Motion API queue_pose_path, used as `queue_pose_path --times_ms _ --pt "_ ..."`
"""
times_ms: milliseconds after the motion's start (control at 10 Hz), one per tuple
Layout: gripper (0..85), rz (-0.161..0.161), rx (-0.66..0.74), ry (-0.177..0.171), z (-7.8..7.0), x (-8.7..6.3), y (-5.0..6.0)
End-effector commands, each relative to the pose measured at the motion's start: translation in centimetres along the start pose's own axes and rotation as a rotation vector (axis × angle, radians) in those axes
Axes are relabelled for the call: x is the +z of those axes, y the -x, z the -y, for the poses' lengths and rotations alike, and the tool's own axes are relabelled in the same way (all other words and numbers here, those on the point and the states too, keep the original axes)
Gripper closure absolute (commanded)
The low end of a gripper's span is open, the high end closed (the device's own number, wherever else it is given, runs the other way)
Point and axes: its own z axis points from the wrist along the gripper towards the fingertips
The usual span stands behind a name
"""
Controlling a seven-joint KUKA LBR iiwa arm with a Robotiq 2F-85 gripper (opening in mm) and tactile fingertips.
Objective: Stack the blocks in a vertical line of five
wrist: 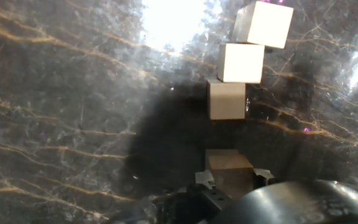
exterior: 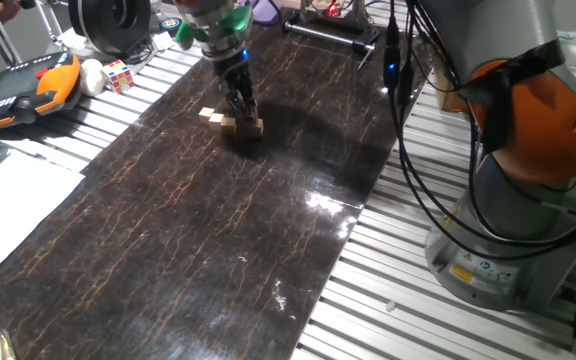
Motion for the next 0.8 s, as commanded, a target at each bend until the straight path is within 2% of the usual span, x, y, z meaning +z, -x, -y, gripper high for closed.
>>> queue_pose_path --times_ms 0,300,700 --pt "50.3 0.005 -0.001 0.000 0.04 0.04 -0.07" --pt "50.3 0.009 -0.005 0.008 0.12 0.86 -0.54" --pt "49.0 0.011 -0.007 0.007 0.19 0.97 -0.64"
